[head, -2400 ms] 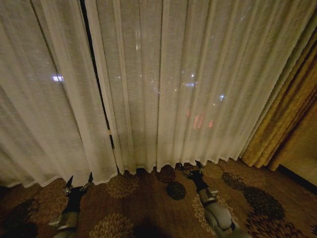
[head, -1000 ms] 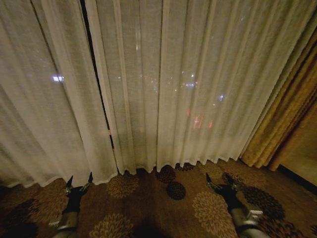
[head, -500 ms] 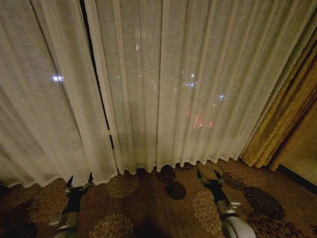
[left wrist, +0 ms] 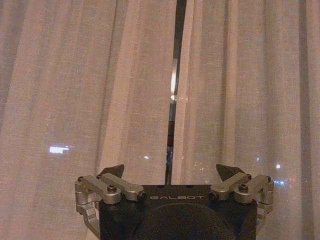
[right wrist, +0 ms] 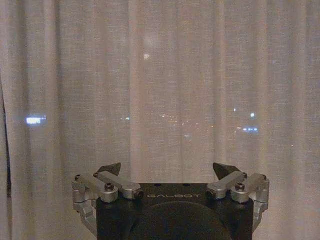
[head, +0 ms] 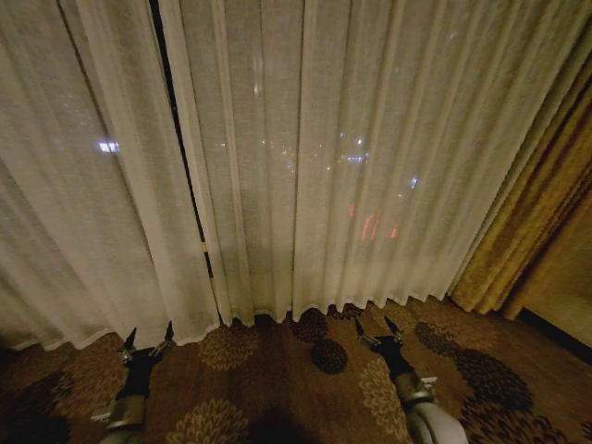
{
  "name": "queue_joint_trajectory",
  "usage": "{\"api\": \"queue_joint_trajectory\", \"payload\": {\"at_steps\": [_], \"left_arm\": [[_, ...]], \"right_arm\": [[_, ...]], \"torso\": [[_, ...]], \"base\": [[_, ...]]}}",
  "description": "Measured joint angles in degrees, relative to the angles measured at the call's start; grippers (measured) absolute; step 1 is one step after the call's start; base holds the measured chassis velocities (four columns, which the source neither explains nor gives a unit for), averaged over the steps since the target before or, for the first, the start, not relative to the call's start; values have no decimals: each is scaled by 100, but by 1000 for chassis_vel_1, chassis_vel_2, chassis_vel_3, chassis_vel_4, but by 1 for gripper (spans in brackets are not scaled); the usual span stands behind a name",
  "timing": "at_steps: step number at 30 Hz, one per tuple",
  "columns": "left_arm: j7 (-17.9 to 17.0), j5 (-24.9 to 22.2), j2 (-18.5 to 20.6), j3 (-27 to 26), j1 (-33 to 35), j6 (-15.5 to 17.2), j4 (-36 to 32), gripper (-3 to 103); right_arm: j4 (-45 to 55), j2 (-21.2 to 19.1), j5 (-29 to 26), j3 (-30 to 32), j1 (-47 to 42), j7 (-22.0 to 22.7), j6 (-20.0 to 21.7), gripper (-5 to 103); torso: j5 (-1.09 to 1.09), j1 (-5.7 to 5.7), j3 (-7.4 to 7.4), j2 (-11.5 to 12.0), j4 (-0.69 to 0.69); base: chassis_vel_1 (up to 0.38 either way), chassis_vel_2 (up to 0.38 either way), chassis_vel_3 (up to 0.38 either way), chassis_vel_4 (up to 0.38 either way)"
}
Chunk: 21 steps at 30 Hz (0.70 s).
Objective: Open the curtains by pulling them apart, changing their state from closed to fully open.
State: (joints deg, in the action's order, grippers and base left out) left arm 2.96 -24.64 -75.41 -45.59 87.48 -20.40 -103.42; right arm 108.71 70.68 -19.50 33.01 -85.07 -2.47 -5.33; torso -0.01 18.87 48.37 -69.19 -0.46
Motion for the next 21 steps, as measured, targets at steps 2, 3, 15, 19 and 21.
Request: {"api": "queue_joint_trajectory", "payload": {"at_steps": [2,3,15,19,21], "left_arm": [[0,0,0,0,0,0,0,100],[0,0,0,0,0,0,0,100],[0,0,0,0,-2,0,0,100],[0,0,0,0,-1,0,0,100],[0,0,0,0,-1,0,0,100]], "right_arm": [[35,26,17,-24,-25,-23,0,100],[52,33,17,-34,-32,-35,0,100],[86,142,131,-168,-40,-203,-16,100],[55,203,209,-255,-49,-253,-44,100],[39,248,257,-321,-52,-260,-56,100]], "torso": [[1,0,0,0,0],[1,0,0,0,0],[1,2,1,1,0],[1,4,1,1,0],[2,2,0,0,0]], "base": [[-153,132,127,-136],[-178,145,186,-166],[-271,262,279,-264],[-335,344,348,-324],[-368,356,358,-375]]}}
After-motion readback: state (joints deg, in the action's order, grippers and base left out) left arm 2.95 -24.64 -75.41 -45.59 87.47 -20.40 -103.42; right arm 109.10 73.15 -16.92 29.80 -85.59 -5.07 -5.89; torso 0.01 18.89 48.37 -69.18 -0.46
